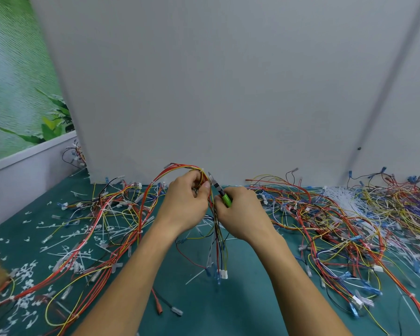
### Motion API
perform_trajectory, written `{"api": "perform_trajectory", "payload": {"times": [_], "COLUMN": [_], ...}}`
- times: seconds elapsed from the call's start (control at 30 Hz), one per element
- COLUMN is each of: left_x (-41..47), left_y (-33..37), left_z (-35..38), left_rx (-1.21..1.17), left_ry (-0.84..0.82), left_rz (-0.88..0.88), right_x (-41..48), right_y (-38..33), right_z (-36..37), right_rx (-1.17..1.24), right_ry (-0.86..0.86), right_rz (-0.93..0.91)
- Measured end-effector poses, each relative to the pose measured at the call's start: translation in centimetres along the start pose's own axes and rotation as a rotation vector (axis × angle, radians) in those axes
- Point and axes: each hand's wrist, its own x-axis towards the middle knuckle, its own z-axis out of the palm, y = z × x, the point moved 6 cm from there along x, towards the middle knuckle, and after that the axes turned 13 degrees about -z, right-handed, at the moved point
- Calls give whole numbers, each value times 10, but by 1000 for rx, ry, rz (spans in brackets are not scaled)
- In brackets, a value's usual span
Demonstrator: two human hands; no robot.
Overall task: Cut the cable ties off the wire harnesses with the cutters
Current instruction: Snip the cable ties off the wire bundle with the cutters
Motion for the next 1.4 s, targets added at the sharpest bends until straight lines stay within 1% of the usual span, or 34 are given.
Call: {"api": "perform_trajectory", "payload": {"times": [0.37, 0.53, 1.07, 1.4], "left_x": [1, 0, 0, 1], "left_y": [-1, 1, 0, 0], "left_z": [1, 2, 2, 2], "left_rx": [-5, 1, 2, 5], "left_ry": [-3, -3, 3, 5], "left_rz": [5, 21, 24, 26], "right_x": [0, 1, -1, 0], "right_y": [3, 7, 2, 2], "right_z": [-1, -3, 0, 1], "right_rx": [22, 30, 32, 51], "right_ry": [14, -9, -34, -7], "right_rz": [17, 45, 17, 37]}}
